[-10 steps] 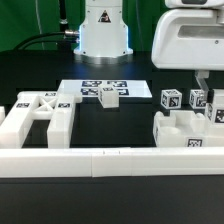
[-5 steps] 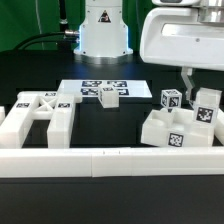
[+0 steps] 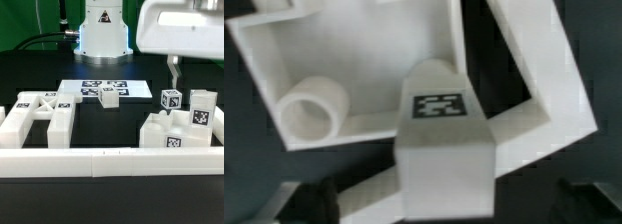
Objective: Assemble chair
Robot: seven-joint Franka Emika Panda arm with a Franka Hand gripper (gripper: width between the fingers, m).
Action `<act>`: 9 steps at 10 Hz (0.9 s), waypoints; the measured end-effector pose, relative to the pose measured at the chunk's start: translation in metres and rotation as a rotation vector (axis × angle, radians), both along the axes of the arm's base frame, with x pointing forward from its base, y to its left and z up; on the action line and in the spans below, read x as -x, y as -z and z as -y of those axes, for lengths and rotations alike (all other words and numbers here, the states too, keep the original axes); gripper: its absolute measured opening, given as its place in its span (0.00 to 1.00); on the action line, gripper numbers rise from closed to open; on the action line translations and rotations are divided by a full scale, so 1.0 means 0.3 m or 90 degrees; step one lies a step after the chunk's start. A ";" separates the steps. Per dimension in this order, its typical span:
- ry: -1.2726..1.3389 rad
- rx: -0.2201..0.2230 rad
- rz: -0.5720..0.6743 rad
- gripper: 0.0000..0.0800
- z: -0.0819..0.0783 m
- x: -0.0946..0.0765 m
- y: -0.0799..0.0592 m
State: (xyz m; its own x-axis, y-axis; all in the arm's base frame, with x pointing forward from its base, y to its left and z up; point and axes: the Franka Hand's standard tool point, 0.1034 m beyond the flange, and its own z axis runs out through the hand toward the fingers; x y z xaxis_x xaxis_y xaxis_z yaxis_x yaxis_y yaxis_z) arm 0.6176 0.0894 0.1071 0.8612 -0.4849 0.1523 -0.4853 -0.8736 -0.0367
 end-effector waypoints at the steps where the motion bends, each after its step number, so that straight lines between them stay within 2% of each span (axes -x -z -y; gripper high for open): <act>1: -0.037 -0.003 -0.001 0.80 0.023 0.040 -0.050; 2: -0.063 -0.002 0.001 0.80 0.060 0.071 -0.087; 3: -0.059 -0.002 -0.001 0.81 0.098 0.098 -0.101; 9: -0.080 0.003 0.002 0.81 0.095 0.101 -0.087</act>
Offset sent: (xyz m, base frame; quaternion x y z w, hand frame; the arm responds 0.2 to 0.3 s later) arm 0.0000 0.0000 0.0000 0.0000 0.0000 0.0000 1.0000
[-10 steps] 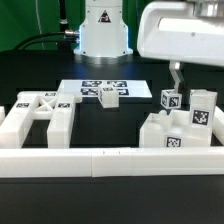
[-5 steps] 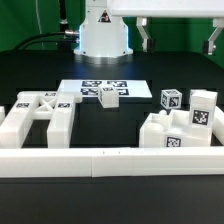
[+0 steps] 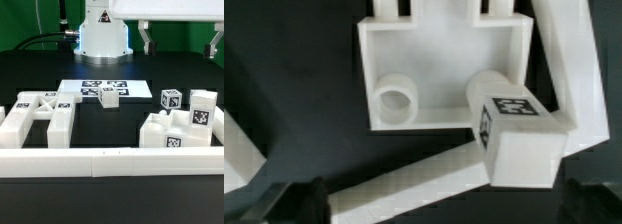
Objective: Assemble chair
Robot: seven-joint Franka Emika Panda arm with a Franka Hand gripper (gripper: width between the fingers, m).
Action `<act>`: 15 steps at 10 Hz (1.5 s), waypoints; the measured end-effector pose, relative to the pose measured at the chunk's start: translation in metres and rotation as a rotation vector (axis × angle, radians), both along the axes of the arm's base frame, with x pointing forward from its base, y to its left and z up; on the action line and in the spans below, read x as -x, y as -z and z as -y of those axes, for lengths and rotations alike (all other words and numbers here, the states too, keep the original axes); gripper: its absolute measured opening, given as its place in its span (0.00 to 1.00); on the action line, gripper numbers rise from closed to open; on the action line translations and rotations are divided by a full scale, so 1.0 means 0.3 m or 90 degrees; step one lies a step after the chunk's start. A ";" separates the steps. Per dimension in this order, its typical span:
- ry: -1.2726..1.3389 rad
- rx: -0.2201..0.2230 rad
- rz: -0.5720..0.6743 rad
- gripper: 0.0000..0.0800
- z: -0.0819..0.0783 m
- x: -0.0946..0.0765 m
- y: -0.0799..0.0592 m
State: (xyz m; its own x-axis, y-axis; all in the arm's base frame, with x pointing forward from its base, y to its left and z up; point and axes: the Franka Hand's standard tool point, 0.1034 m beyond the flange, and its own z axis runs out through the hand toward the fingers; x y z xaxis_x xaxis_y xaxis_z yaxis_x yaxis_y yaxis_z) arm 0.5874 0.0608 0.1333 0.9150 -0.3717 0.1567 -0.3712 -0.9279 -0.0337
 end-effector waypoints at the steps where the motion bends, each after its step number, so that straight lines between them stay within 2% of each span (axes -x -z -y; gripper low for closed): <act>1: -0.057 0.009 0.017 0.81 0.021 0.045 0.008; 2: -0.128 0.024 0.025 0.81 0.064 0.106 0.019; 4: -0.253 0.075 0.049 0.81 0.255 0.210 0.066; 5: -0.267 0.086 0.046 0.81 0.313 0.233 0.086; 8: -0.263 0.084 0.047 0.81 0.304 0.230 0.087; 9: -0.288 0.091 0.046 0.81 0.306 0.230 0.090; 11: -0.453 0.136 0.031 0.81 0.295 0.219 0.113; 12: -0.515 0.144 0.017 0.81 0.295 0.213 0.119; 15: -0.504 0.134 0.005 0.81 0.287 0.217 0.124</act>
Offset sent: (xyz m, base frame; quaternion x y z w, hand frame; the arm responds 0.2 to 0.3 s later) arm -0.0573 -0.0802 -0.0260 0.0601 0.0604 -0.1934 0.9774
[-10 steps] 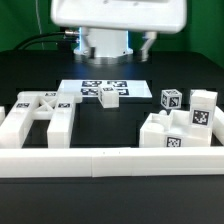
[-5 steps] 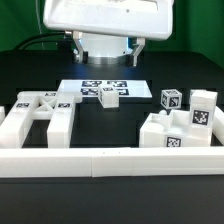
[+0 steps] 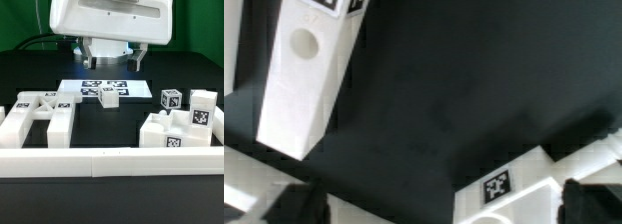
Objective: Assemble chair
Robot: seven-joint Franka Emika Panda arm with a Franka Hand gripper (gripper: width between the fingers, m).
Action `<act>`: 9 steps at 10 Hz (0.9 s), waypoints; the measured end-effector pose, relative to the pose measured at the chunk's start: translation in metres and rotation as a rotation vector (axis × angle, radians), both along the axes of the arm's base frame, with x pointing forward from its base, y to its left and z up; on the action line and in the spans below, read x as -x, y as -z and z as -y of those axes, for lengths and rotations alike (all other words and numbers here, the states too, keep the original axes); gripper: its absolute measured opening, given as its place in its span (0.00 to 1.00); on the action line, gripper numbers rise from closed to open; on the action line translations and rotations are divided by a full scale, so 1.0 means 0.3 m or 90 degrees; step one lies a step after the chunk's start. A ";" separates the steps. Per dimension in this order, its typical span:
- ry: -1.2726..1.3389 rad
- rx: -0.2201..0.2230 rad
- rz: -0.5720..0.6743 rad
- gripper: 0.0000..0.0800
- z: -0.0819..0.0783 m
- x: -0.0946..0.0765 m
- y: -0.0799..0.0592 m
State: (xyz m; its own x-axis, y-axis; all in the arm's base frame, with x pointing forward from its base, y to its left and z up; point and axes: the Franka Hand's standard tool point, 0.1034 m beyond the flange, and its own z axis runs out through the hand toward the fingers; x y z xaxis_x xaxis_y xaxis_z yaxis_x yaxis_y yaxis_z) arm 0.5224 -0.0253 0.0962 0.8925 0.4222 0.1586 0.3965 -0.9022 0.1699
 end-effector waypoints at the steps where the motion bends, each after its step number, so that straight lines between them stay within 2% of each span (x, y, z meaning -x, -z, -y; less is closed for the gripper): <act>1: 0.016 -0.007 -0.044 0.81 -0.023 0.016 0.012; 2: 0.039 -0.007 -0.081 0.81 -0.042 0.024 0.020; 3: 0.073 0.024 -0.146 0.81 -0.054 0.063 0.046; 4: 0.074 0.038 -0.182 0.81 -0.041 0.074 0.060; 7: 0.090 0.067 -0.295 0.81 -0.052 0.075 0.064; 9: 0.110 0.096 -0.395 0.81 -0.049 0.106 0.069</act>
Offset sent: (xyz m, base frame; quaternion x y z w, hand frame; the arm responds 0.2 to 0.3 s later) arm -0.0205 -0.0296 -0.0185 -0.0198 -0.1675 0.0064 0.9857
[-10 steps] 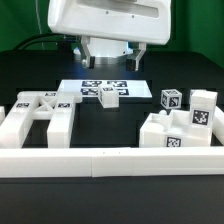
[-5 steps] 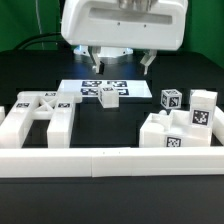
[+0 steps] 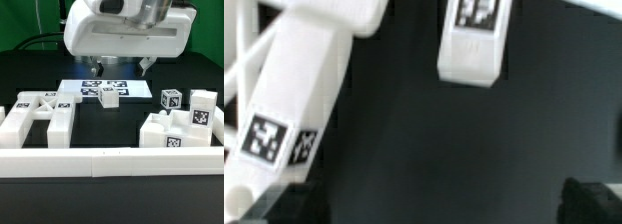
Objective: Assemble chair
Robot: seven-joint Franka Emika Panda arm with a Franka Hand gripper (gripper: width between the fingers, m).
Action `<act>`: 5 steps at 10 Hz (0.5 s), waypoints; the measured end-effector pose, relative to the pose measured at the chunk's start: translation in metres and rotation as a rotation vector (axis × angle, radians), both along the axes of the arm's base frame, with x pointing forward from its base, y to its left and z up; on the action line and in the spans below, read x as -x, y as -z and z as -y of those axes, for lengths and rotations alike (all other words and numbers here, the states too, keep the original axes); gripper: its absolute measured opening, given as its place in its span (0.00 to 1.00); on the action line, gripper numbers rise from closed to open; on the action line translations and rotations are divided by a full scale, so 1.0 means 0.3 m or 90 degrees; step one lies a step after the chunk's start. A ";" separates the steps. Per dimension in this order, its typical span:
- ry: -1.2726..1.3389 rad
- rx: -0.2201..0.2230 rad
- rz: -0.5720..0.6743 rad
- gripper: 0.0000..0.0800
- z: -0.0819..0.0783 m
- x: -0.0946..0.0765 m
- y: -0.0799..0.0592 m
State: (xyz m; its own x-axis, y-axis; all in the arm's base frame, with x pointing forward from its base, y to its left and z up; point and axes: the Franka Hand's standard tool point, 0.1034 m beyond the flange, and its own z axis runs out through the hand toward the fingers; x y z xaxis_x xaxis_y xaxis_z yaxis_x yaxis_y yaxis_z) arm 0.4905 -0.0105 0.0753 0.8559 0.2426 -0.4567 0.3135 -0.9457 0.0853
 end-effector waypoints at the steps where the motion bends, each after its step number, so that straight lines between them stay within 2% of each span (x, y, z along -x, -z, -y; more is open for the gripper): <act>1: 0.032 0.027 -0.054 0.81 0.013 0.027 0.018; 2: 0.082 0.050 -0.114 0.81 0.014 0.065 0.027; 3: 0.130 0.055 -0.161 0.81 0.003 0.083 0.041; 4: 0.165 0.032 -0.166 0.81 -0.011 0.082 0.061; 5: 0.159 0.039 -0.164 0.81 0.002 0.080 0.057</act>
Offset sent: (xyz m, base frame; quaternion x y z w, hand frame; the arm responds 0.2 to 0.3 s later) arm -0.0256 0.0313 -0.0160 0.2024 -0.0881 0.1011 0.9701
